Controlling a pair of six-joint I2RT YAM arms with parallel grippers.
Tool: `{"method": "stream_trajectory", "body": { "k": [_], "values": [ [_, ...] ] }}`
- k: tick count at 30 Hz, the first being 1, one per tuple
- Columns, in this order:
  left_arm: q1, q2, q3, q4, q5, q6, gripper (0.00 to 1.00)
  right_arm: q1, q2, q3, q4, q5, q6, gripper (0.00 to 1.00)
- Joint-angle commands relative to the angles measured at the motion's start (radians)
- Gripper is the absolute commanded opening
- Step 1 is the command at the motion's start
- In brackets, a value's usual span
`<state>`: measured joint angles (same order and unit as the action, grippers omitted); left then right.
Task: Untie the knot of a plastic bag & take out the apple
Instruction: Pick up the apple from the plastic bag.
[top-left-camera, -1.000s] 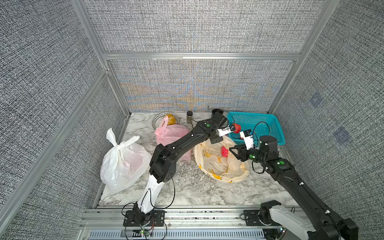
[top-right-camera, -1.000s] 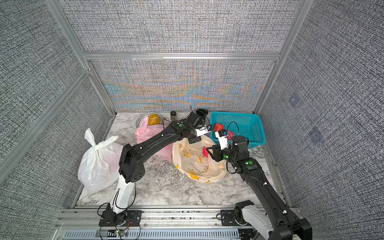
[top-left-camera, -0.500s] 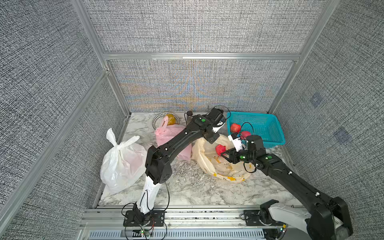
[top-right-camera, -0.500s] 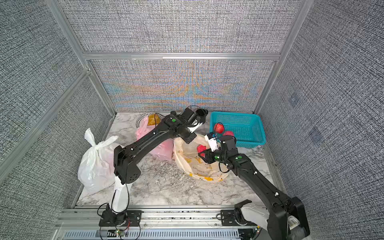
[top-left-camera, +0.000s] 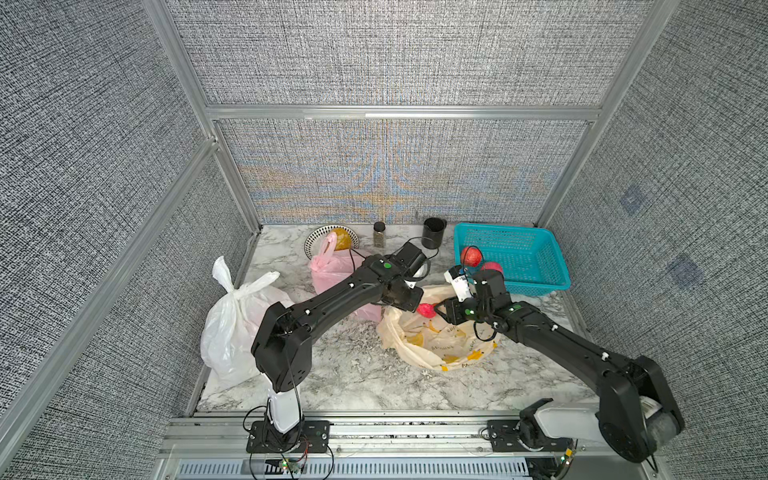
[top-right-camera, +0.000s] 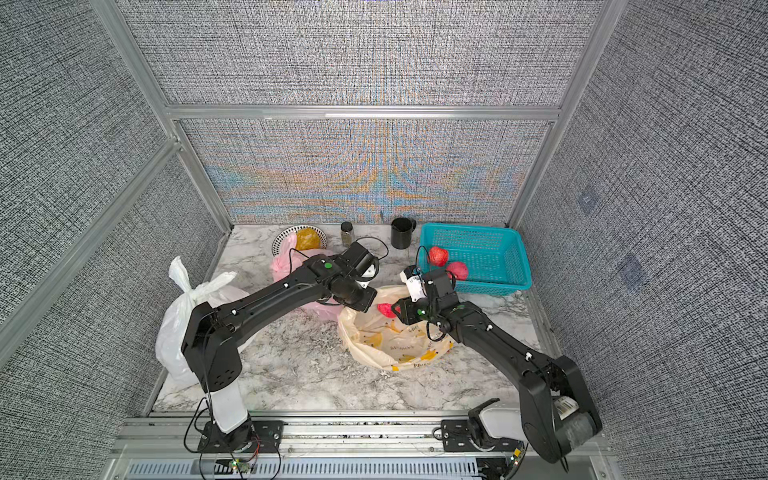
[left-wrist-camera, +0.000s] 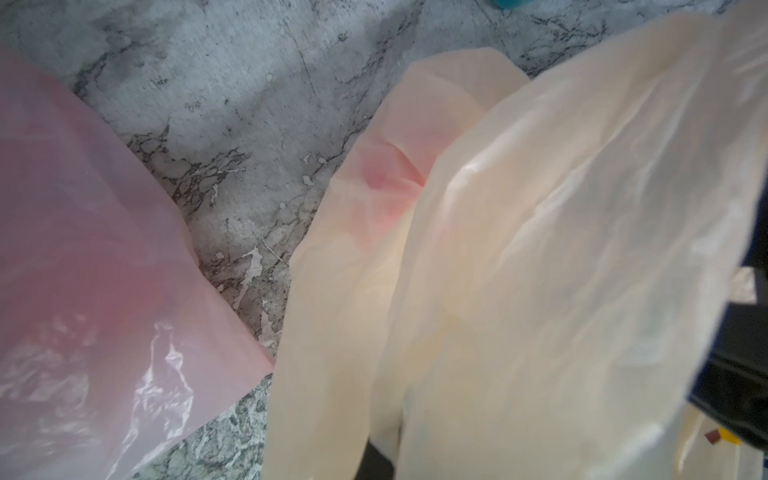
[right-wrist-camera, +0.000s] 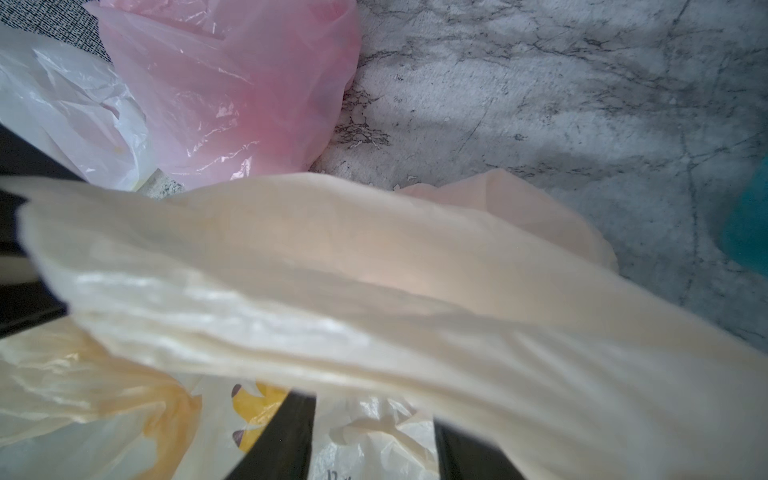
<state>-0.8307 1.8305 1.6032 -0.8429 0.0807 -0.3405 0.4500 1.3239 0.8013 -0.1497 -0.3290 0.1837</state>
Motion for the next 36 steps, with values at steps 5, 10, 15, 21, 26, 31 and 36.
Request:
{"method": "stream_trajectory", "body": {
  "k": [5, 10, 15, 21, 26, 31, 36],
  "values": [
    [-0.001, -0.030, -0.023, 0.183, -0.083, -0.021, 0.00, 0.032, 0.042, 0.015, 0.074, -0.015, -0.009, 0.46],
    [-0.001, -0.033, -0.037, 0.281, -0.147, -0.020, 0.00, 0.035, 0.083, 0.009, 0.142, 0.013, -0.011, 0.46],
    [-0.001, -0.027, -0.060, 0.334, -0.156, -0.017, 0.00, 0.034, 0.128, 0.008, 0.224, 0.081, -0.030, 0.50],
    [-0.001, -0.022, -0.087, 0.337, -0.148, -0.025, 0.00, 0.035, 0.198, 0.007, 0.299, 0.165, -0.038, 0.58],
    [-0.001, -0.015, -0.091, 0.336, -0.135, -0.031, 0.00, 0.035, 0.210, -0.042, 0.354, 0.239, -0.035, 0.64],
    [-0.001, -0.001, -0.080, 0.331, -0.125, -0.030, 0.00, 0.033, 0.234, -0.060, 0.377, 0.268, -0.039, 0.68],
    [-0.001, 0.011, -0.065, 0.324, -0.115, -0.028, 0.00, 0.033, 0.268, -0.075, 0.431, 0.255, -0.028, 0.73]
  ]
}}
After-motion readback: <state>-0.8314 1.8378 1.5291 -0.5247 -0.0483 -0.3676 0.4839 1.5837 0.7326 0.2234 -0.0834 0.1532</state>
